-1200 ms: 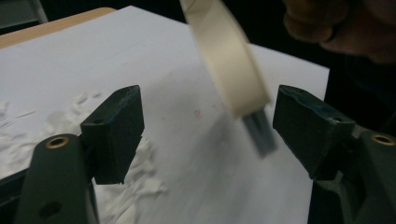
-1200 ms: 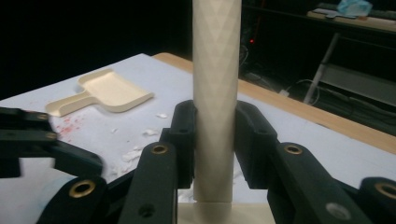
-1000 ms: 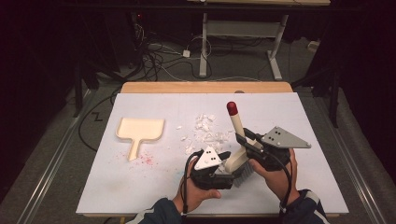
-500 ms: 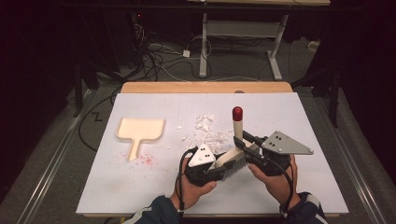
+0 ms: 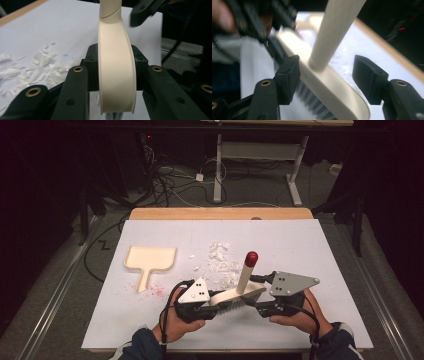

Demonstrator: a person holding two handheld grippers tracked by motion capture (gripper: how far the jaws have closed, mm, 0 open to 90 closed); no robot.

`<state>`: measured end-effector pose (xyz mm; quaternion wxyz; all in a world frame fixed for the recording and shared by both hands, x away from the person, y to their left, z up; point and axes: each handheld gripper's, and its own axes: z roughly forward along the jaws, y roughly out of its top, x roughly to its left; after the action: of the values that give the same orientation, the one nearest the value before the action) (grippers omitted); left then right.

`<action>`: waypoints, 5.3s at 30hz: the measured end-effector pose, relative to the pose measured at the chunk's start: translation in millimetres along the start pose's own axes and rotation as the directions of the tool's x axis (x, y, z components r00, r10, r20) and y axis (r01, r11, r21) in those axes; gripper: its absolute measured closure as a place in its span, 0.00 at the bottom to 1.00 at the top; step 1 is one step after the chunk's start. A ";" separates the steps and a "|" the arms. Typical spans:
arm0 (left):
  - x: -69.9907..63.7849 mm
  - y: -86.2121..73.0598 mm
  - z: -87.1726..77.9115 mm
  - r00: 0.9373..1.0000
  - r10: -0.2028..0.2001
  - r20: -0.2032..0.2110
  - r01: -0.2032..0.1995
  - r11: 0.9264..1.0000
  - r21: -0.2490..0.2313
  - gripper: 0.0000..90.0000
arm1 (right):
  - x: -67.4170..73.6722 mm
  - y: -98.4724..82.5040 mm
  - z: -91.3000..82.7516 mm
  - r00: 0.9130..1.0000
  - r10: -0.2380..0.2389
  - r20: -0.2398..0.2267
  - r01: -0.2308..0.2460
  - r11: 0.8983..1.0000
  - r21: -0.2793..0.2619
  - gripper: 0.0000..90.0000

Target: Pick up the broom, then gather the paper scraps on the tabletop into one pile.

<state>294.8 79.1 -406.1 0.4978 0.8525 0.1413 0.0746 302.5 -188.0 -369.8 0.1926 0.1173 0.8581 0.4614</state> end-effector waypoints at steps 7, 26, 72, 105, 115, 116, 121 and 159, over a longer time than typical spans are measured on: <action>-5.8 -3.3 0.2 0.994 0.071 0.089 -0.076 0.996 0.047 0.72 | 2.8 -13.4 18.1 0.975 -0.030 -0.220 0.051 0.995 0.091 0.48; 14.5 -13.1 -15.2 0.999 0.007 -0.042 -0.007 1.000 0.000 0.32 | -1.1 -16.9 28.2 0.957 0.109 -0.270 -0.074 0.988 0.136 0.75; 9.5 -127.1 -88.6 0.838 0.043 -0.543 0.074 0.979 0.191 0.19 | -69.7 -32.9 -14.4 0.939 0.221 0.263 -0.256 0.961 0.106 0.75; 11.9 -126.5 -86.1 0.845 0.043 -0.533 0.081 0.975 0.206 0.19 | -151.3 -44.5 51.9 0.850 0.126 0.511 -0.299 0.915 0.271 0.75; 13.9 -128.6 -85.2 0.852 0.033 -0.522 0.091 0.973 0.211 0.19 | -165.5 -42.7 106.8 0.852 0.066 0.520 -0.270 0.905 0.329 0.75; 13.9 -128.6 -84.9 0.853 0.033 -0.521 0.091 0.973 0.211 0.19 | -164.5 -40.6 112.0 0.857 0.053 0.513 -0.258 0.905 0.339 0.75; 13.9 -128.1 -84.2 0.856 0.039 -0.516 0.086 0.972 0.218 0.19 | -157.1 -32.5 135.9 0.873 -0.008 0.488 -0.194 0.912 0.363 0.75; 7.6 -126.2 -86.8 0.865 0.041 -0.500 0.083 0.972 0.222 0.19 | -60.9 -15.8 103.7 0.986 -0.160 0.051 0.148 0.971 0.189 0.75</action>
<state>257.7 212.0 -473.1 0.3401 0.8550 0.2829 0.2707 402.3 -142.3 -421.3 0.2442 0.0829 0.8967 0.3596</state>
